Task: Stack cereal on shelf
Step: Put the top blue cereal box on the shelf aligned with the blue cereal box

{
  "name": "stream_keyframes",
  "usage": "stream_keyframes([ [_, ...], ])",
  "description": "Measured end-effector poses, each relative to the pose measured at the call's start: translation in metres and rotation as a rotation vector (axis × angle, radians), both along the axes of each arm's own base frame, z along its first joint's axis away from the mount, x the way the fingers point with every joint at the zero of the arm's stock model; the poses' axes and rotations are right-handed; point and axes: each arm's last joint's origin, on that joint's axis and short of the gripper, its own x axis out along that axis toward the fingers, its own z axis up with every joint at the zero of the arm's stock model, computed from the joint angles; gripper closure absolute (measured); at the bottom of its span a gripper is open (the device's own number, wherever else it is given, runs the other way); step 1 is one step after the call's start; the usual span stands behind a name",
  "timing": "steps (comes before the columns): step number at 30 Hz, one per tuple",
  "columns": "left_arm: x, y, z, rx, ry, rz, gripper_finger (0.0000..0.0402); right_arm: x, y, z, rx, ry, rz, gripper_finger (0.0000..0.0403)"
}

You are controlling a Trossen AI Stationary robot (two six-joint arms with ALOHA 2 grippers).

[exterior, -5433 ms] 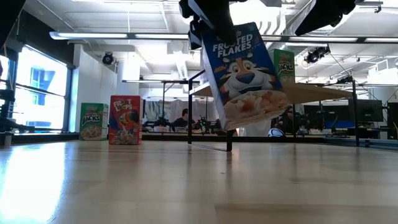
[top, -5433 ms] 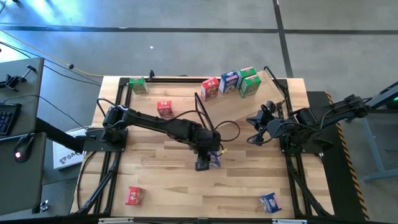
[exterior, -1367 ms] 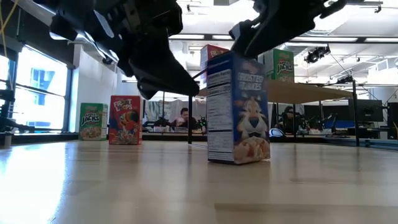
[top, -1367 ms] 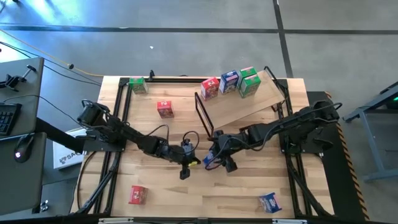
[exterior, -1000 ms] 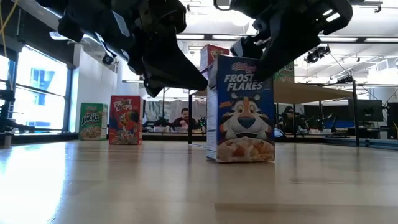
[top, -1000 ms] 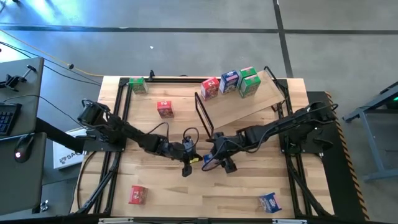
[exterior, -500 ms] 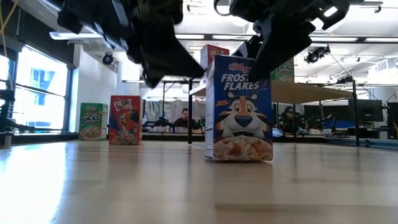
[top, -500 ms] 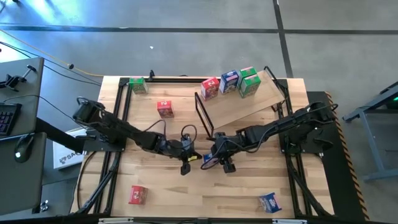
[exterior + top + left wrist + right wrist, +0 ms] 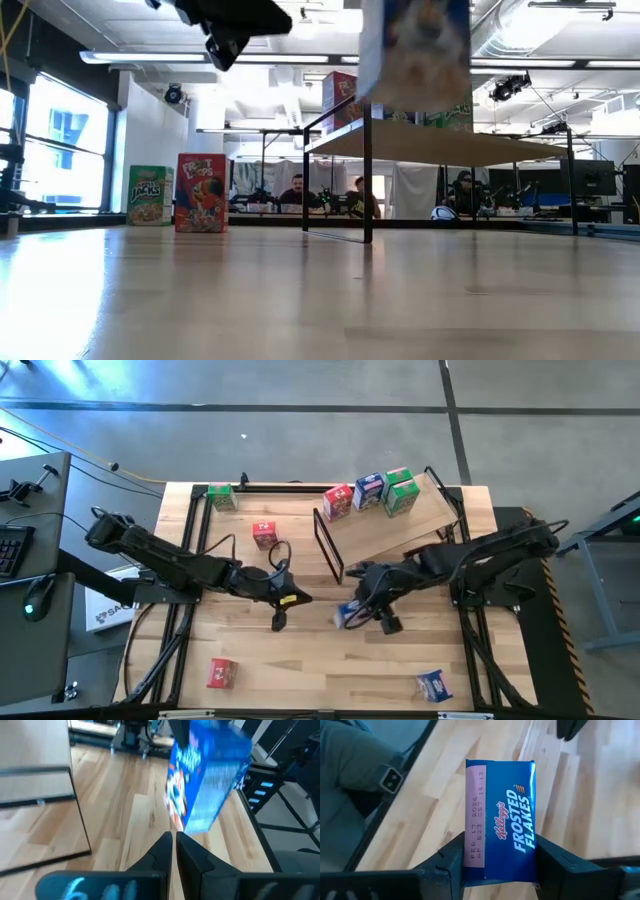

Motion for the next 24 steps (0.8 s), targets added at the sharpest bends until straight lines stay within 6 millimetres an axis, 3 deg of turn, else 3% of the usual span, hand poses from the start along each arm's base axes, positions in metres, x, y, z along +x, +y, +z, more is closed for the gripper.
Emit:
stream_keyframes([
  [6, -0.003, 0.0, 0.002, 0.001, 0.01, -0.014, 0.0385, -0.025, -0.021, 0.06, -0.179, 0.01, -0.02, 0.0247],
  [10, 0.0, -0.001, -0.005, -0.014, -0.028, -0.038, 0.0385, -0.034, -0.053, 0.08, -0.341, 0.045, -0.08, 0.0247],
  [18, -0.014, 0.007, -0.036, -0.158, -0.197, -0.06, 0.0385, -0.036, -0.134, 0.068, -0.456, 0.152, -0.168, 0.0258],
  [24, -0.019, 0.01, -0.045, -0.175, -0.193, -0.034, 0.0385, -0.039, -0.167, 0.064, -0.439, 0.152, -0.201, 0.0259],
])
